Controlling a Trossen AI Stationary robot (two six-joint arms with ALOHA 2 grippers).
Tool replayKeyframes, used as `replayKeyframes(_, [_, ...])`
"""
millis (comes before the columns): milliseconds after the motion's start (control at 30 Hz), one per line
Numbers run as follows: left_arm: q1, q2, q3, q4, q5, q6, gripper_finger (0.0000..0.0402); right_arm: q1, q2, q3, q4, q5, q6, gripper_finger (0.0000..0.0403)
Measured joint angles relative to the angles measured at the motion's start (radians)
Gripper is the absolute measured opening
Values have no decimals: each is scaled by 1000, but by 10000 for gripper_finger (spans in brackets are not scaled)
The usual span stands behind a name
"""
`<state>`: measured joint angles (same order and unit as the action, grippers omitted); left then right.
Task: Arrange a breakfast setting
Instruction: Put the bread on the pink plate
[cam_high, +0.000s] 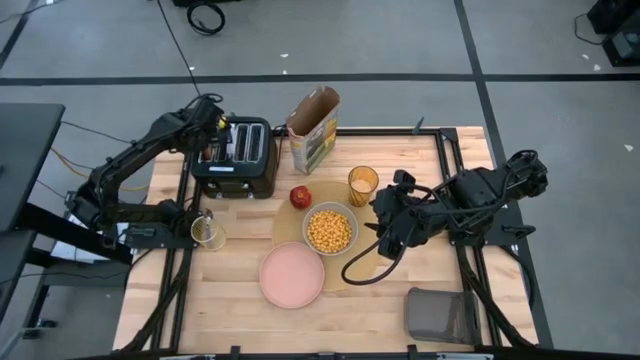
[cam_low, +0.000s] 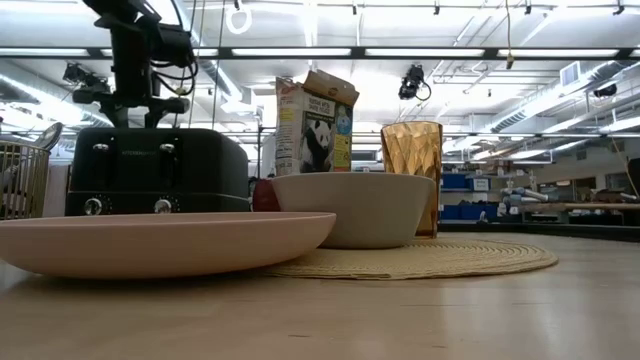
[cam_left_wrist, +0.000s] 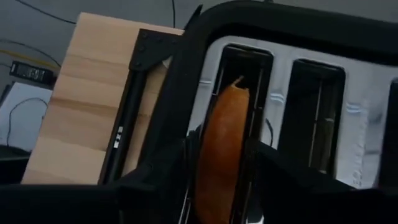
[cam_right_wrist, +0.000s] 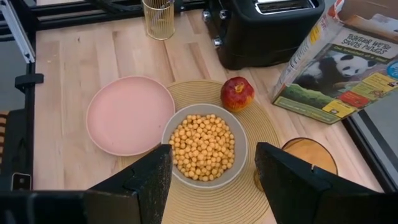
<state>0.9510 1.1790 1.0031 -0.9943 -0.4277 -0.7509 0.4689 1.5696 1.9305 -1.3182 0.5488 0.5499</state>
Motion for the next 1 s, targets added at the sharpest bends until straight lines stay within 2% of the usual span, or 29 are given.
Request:
replayKeyframes(133, [19,0,-1,0,6,-23,154,10,0,0,0,0,17,234])
replayKeyframes(300, [23,-4,-61,84,60,-45,127,21,0,0,0,0,60,234])
replayKeyframes(700, [15,-25,-75,86,65,56,116,38,0,0,-1,-2,79,233])
replayKeyframes(1000, [5,-112,-79,74,61,70,55,38,0,0,-9,-2,75,233])
